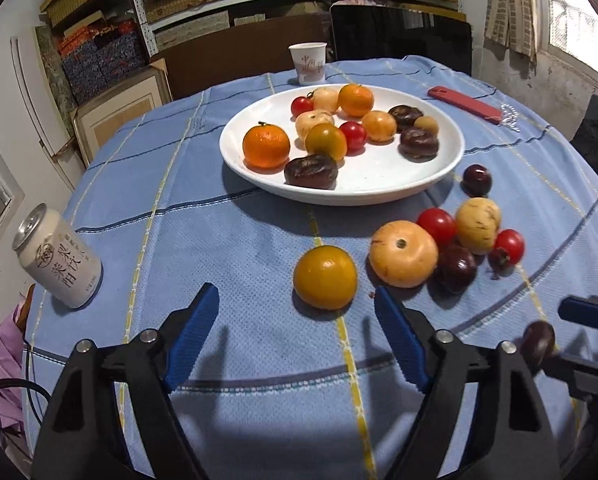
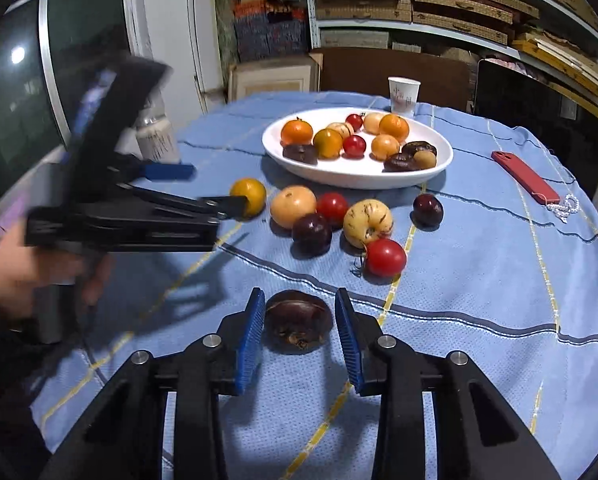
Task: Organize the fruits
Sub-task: 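Grasp another dark brown fruit with the right tool while the left tool grasps a yellow-orange fruit, then carry the dark brown and yellow-orange fruits onto the white plate and release both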
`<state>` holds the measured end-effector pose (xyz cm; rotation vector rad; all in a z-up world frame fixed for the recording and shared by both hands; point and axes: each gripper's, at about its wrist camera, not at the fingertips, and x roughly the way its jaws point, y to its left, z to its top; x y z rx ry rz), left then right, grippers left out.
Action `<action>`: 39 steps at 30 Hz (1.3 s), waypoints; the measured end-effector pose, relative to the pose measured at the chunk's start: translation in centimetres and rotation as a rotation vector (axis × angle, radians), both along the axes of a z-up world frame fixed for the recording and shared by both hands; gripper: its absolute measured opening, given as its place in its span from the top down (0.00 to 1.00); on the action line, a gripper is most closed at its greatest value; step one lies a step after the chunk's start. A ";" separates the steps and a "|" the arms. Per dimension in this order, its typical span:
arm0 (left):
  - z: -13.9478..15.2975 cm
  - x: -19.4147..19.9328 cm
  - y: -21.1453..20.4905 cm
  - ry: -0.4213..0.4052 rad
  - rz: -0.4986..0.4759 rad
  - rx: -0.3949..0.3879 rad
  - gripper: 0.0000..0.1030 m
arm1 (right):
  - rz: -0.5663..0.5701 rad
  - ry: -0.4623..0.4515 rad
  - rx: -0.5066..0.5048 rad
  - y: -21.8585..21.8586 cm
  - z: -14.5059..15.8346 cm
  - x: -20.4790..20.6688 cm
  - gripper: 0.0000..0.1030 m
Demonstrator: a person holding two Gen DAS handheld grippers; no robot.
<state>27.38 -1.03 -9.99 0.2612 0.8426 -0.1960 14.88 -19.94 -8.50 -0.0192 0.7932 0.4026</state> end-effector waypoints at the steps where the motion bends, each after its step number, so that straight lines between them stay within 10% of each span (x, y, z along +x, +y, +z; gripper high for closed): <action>1: -0.2 0.4 -0.1 -0.001 0.005 0.002 0.25 | 0.000 0.010 0.009 -0.1 -0.1 0.1 0.64; 5: -0.9 1.8 -0.8 0.016 0.000 0.002 0.31 | 0.001 0.033 0.041 -0.4 -0.2 0.5 0.64; 9: -1.9 2.3 -1.3 0.054 -0.023 0.001 0.64 | 0.000 0.022 0.044 -0.4 0.1 0.3 0.64; 17: -0.5 0.5 0.1 0.011 -0.026 -0.056 0.64 | 0.027 0.038 0.024 0.1 -0.1 0.5 0.64; 23: 2.9 -2.6 1.7 -0.064 -0.036 -0.109 0.65 | 0.035 0.032 -0.093 2.3 -0.2 1.7 0.40; 30: 5.3 -4.5 2.5 -0.104 -0.043 -0.125 0.64 | 0.004 0.103 -0.186 3.9 -1.9 3.1 0.59; 39: 9.7 -3.4 0.8 -0.164 -0.076 -0.138 0.64 | -0.089 -0.086 -0.119 0.3 6.6 3.7 0.59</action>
